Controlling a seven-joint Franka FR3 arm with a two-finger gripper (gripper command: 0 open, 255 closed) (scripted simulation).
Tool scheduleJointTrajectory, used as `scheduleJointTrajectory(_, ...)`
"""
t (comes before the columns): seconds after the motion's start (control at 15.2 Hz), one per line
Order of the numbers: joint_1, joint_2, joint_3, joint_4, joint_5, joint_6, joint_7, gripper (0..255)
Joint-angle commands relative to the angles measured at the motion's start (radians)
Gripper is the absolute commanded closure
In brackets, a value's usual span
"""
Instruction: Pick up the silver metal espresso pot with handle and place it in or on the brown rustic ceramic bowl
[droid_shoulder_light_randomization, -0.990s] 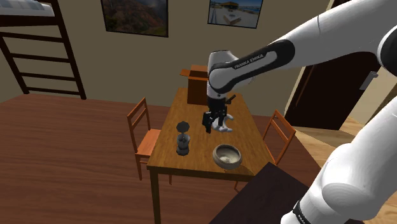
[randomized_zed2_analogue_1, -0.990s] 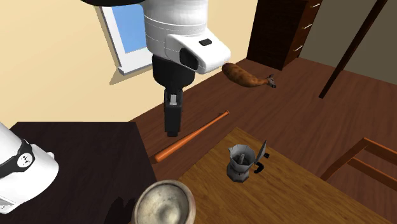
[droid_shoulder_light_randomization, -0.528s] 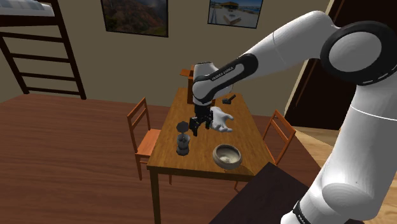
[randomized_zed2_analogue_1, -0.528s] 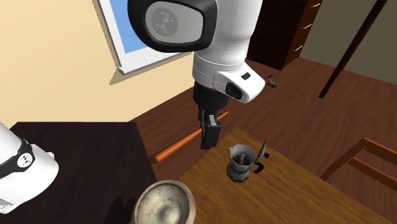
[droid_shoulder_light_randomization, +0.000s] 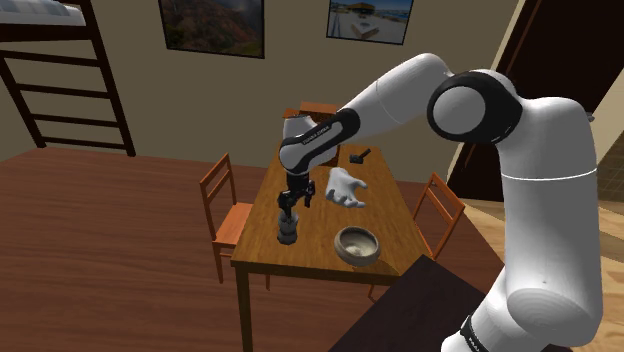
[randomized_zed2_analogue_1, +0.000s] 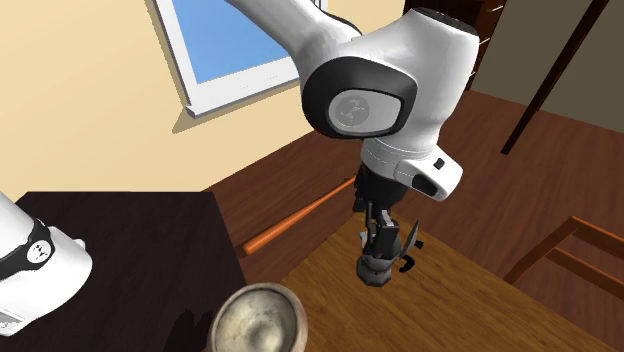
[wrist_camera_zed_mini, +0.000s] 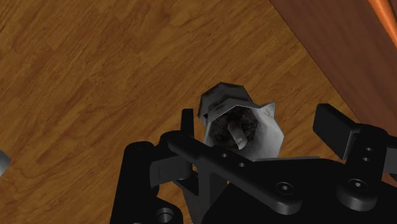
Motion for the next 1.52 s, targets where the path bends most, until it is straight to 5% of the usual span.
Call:
scheduleJointTrajectory(0.0, 0.005, 0.06, -0.001, 0.06, -0.004, 0.002, 0.008, 0)
scheduleJointTrajectory(0.99, 0.006, 0.118, -0.002, 0.039, -0.005, 0.081, 0.009, 0)
scheduleJointTrajectory(1.06, 0.006, 0.118, -0.002, 0.039, -0.005, 0.081, 0.009, 255)
scheduleJointTrajectory(1.45, 0.006, 0.117, -0.002, 0.039, -0.005, 0.08, 0.009, 255)
